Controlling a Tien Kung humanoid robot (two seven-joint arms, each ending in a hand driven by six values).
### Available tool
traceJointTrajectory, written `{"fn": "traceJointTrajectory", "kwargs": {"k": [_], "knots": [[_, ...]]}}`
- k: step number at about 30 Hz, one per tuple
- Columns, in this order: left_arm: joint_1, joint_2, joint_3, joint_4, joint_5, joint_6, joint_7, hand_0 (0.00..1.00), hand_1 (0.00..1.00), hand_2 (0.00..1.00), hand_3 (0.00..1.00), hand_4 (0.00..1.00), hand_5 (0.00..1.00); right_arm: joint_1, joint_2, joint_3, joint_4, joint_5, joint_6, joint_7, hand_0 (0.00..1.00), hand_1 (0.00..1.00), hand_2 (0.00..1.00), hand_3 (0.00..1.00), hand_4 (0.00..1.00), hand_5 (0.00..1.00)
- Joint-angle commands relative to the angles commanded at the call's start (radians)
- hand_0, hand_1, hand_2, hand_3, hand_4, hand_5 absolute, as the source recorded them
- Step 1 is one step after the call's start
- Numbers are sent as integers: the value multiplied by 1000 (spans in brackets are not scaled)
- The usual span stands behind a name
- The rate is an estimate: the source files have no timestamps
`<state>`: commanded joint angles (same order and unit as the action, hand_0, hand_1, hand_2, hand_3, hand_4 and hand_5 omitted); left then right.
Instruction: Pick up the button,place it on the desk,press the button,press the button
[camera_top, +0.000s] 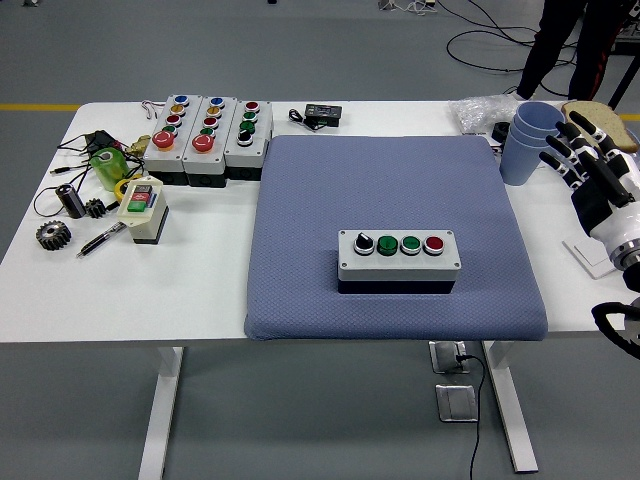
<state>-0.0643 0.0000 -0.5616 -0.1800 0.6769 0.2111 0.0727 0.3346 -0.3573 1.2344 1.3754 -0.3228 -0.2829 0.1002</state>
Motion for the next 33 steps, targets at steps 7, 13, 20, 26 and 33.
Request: {"fn": "traceJointTrajectory", "kwargs": {"k": [7, 13, 20, 26, 33], "knots": [[-2, 0, -4, 0, 5, -1, 0, 636, 674, 693, 612, 352, 657, -8, -3, 18, -21, 219, 28, -29, 743, 685, 719, 666, 734, 231], [-1, 0, -10, 0, 15, -2, 3, 636, 674, 694, 613, 352, 657, -11, -2, 18, -28, 216, 35, -40, 743, 688, 715, 661, 728, 220], [-1, 0, -10, 0, 17, -2, 4, 636, 674, 694, 612, 352, 656, -14, -2, 20, -29, 222, 29, -38, 745, 686, 715, 659, 726, 216], [-2, 0, -10, 0, 16, -2, 4, 636, 673, 693, 613, 352, 657, -15, 0, 19, -28, 235, 15, -35, 741, 685, 712, 654, 724, 216], [-3, 0, -6, 0, 16, -3, 4, 635, 673, 693, 612, 351, 655, -15, 1, 19, -28, 248, 6, -31, 738, 679, 710, 644, 723, 214]]}}
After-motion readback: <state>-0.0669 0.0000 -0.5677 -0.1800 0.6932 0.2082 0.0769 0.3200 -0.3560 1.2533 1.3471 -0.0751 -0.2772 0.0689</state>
